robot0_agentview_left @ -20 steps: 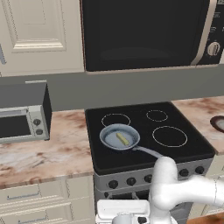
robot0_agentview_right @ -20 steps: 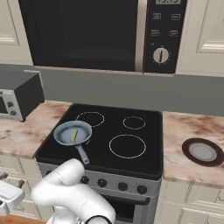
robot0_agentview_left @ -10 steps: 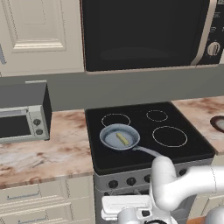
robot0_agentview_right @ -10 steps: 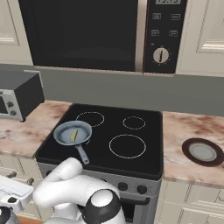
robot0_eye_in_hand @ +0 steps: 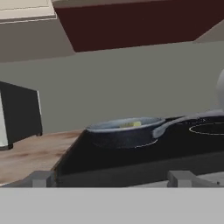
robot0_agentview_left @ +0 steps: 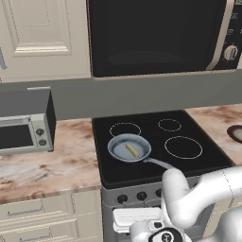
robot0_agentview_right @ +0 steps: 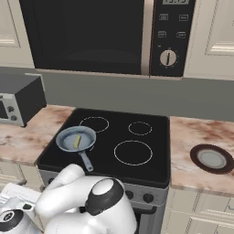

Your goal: Pick up the butter stick and place it in the pan. Then turn on the burner for the pan.

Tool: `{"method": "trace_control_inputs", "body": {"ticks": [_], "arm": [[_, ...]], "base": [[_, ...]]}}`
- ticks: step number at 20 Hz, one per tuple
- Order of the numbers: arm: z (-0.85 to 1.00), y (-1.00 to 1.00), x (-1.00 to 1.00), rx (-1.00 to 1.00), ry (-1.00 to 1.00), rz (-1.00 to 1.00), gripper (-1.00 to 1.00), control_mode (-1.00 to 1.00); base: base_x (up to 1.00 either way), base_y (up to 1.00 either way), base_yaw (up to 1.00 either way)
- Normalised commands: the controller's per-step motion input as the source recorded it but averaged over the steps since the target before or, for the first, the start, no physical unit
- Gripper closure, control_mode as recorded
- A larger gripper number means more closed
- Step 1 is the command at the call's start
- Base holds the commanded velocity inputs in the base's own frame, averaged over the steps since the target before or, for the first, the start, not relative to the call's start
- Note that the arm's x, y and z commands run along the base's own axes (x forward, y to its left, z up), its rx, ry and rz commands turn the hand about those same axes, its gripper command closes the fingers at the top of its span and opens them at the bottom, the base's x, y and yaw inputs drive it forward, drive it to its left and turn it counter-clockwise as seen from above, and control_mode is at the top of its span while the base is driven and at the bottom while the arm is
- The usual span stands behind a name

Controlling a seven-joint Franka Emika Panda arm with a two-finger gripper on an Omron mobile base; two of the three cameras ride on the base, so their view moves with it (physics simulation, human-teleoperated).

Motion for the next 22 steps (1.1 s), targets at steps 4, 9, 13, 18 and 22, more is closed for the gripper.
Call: {"method": "trace_control_inputs", "body": {"ticks": [4,9,13,18,22], "arm": [[-0.37,0.00,0.34,0.04,0.00,0.02,-1.00,-1.00],[-0.32,0.12,0.32,0.01,0.00,0.01,-1.00,-1.00],[-0.03,0.01,0.03,0.00,0.01,0.00,-1.00,-1.00],[-0.04,-0.01,0.23,0.04,0.00,0.00,-1.00,-1.00],[-0.04,-0.10,0.27,0.06,0.00,0.00,-1.00,-1.00]], "base": [[0.00,0.00,0.00],[0.00,0.00,0.00],[0.00,0.00,0.00],[0.00,0.00,0.00],[0.00,0.00,0.00]]}}
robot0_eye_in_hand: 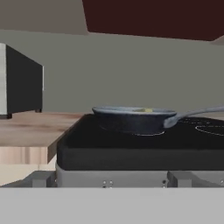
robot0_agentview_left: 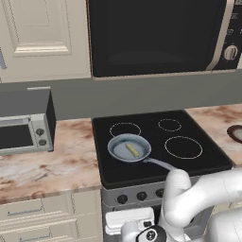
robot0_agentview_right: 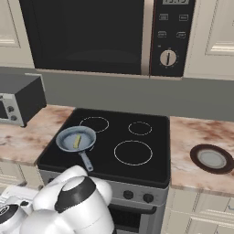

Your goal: Pick up the butter stick and place it in the pan. Then turn on the burner for the pan.

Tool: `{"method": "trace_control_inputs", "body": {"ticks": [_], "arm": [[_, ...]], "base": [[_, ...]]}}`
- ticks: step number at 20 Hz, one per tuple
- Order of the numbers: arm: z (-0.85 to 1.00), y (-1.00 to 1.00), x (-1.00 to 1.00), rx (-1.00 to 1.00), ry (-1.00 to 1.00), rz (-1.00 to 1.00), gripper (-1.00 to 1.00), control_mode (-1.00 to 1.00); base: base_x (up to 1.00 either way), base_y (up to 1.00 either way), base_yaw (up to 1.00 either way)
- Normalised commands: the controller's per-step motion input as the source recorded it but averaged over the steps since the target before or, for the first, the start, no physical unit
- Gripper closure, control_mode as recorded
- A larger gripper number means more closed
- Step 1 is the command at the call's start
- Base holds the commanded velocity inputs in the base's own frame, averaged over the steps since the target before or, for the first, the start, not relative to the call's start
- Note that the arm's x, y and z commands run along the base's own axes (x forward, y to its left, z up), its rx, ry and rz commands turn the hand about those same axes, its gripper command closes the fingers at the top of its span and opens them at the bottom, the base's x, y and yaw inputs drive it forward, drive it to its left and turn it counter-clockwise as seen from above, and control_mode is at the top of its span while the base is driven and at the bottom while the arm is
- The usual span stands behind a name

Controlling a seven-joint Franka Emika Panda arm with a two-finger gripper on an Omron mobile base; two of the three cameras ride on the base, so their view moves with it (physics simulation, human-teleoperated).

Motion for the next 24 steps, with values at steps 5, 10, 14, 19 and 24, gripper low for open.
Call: {"method": "trace_control_inputs", "body": {"ticks": [5,10,14,19,24], "arm": [[-0.13,-0.16,0.18,0.06,0.00,0.00,-1.00,-1.00],[-0.22,-0.15,0.16,0.06,0.00,0.00,-1.00,-1.00],[-0.21,-0.13,0.29,0.07,0.00,0.00,-1.00,-1.00],[-0.17,-0.13,0.37,0.07,0.00,0.00,-1.00,-1.00],[-0.14,-0.16,0.30,0.08,0.00,0.00,-1.00,-1.00]], "base": [[0.00,0.00,0.00],[0.00,0.00,0.00],[0.00,0.00,0.00],[0.00,0.00,0.00],[0.00,0.00,0.00]]}}
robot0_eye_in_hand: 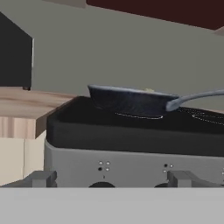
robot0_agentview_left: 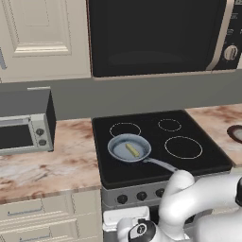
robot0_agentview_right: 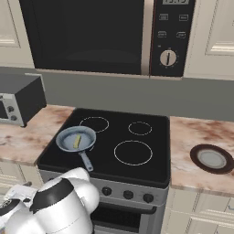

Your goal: Pick up the butter stick and place it in the pan. Then turn on the burner for the pan.

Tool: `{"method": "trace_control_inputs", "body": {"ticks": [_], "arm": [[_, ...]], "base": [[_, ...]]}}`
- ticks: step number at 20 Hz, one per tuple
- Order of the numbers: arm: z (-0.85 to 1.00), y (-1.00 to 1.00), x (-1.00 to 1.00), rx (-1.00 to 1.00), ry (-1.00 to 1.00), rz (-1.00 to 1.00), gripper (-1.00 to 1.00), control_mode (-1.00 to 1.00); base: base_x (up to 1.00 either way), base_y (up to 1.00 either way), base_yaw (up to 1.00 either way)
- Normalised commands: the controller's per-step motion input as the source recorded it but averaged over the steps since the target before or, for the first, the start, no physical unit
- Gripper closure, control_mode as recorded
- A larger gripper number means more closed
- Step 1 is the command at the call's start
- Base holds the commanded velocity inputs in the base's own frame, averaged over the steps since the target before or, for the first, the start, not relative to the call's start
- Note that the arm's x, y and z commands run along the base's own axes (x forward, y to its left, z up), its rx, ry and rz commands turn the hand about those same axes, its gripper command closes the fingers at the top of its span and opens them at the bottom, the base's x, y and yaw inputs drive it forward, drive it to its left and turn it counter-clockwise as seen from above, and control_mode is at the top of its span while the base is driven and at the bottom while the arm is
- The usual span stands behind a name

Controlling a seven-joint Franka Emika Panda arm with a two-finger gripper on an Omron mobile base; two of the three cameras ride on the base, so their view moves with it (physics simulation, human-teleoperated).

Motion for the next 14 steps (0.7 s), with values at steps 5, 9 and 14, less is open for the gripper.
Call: {"method": "trace_control_inputs", "body": {"ticks": [5,9,14], "arm": [[-0.10,-0.23,0.20,0.08,0.00,0.00,-1.00,-1.00],[-0.07,-0.26,0.16,0.08,0.00,0.00,-1.00,-1.00],[-0.09,-0.29,0.13,0.08,0.00,0.00,-1.00,-1.00]], "base": [[0.00,0.00,0.00],[0.00,0.00,0.00],[0.00,0.00,0.00]]}}
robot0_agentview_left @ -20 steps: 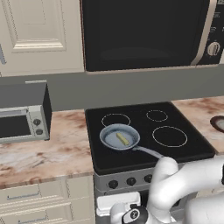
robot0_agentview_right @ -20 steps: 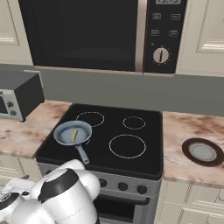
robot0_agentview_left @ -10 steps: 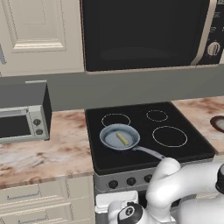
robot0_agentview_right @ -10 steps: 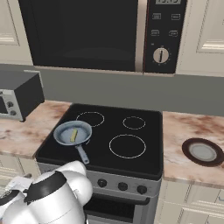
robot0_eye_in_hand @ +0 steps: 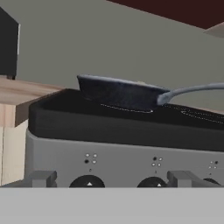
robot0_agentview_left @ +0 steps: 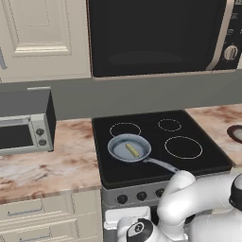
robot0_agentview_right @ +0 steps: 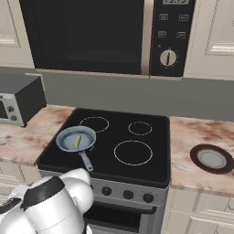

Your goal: Pick up the butter stick and place it in the pan. Then turn on the burner for the pan.

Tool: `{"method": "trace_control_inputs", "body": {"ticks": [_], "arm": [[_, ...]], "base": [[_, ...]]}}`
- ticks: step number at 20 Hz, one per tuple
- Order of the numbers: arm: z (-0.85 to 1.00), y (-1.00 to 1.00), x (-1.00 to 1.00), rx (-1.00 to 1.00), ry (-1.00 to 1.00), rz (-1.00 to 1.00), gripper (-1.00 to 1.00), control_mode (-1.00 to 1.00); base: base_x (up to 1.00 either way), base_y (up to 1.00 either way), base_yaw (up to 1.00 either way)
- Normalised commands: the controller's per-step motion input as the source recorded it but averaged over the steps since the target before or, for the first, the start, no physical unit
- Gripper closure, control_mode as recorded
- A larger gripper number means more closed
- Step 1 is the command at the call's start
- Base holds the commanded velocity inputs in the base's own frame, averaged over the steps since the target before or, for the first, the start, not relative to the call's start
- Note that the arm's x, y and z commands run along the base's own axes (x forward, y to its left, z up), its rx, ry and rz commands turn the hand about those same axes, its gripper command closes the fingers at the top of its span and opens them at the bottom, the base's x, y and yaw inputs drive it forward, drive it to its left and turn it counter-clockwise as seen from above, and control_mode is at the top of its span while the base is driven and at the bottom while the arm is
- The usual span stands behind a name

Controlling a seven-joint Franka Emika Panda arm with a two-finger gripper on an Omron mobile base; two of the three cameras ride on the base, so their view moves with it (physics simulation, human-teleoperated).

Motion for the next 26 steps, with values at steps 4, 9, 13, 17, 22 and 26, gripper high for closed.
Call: {"method": "trace_control_inputs", "body": {"ticks": [4,9,13,17,22,26], "arm": [[-0.10,-0.29,0.17,0.07,0.00,0.00,-1.00,-1.00],[-0.10,-0.22,0.27,0.07,0.00,0.00,-1.00,-1.00],[-0.06,-0.13,0.38,0.08,0.00,0.00,-1.00,-1.00],[-0.04,-0.16,0.33,0.08,0.00,0.00,-1.00,-1.00],[-0.07,-0.23,0.20,0.08,0.00,0.00,-1.00,-1.00],[-0.11,-0.25,0.16,0.08,0.00,0.00,-1.00,-1.00]], "base": [[0.00,0.00,0.00],[0.00,0.00,0.00],[0.00,0.00,0.00],[0.00,0.00,0.00],[0.00,0.00,0.00],[0.00,0.00,0.00]]}}
